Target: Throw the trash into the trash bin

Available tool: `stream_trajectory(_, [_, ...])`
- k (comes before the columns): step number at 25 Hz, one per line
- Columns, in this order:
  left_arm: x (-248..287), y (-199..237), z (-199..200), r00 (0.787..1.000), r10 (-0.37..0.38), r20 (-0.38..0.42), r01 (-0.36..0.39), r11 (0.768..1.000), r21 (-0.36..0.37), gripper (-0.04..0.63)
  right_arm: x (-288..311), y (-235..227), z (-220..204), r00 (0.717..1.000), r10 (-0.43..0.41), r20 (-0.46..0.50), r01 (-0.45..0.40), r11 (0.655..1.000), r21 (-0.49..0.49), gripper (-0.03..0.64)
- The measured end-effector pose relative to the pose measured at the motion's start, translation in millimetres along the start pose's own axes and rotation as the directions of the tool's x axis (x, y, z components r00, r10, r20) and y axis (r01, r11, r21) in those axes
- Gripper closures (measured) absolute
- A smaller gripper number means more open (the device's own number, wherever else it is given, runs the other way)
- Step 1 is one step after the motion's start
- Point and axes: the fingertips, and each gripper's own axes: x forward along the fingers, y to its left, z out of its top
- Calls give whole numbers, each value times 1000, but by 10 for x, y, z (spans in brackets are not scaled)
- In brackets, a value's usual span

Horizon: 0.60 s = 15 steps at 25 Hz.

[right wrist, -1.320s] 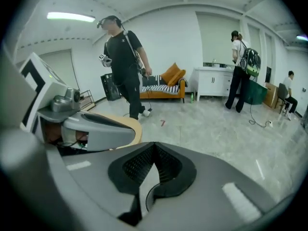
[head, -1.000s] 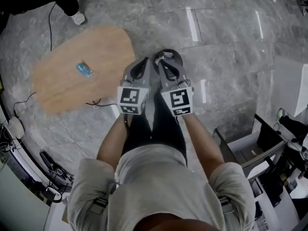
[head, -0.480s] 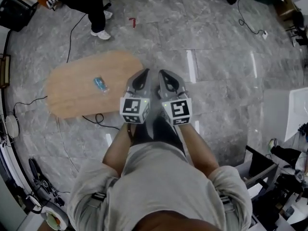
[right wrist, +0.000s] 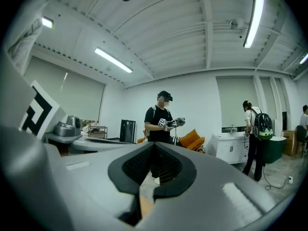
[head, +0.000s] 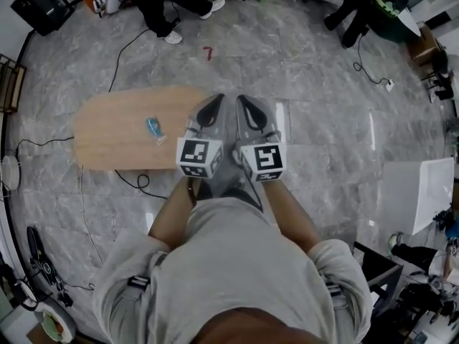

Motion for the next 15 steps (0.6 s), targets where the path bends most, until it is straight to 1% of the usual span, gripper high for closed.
stream_trajectory(4, [-66, 17, 57, 1000, 12, 17, -11, 1000, -1, 577, 23, 50, 35, 1000, 14, 9, -14, 1000, 17, 609])
stream_trajectory(8, [-66, -6, 105, 1000, 19, 20, -20, 1000, 22, 577, 11, 44, 28, 1000, 25, 14, -25, 999, 20, 609])
stream_trajectory(15, [-38, -51, 71, 999, 38, 17, -39, 999, 33, 577, -1, 4, 31, 998, 51, 26, -51, 999, 17, 609])
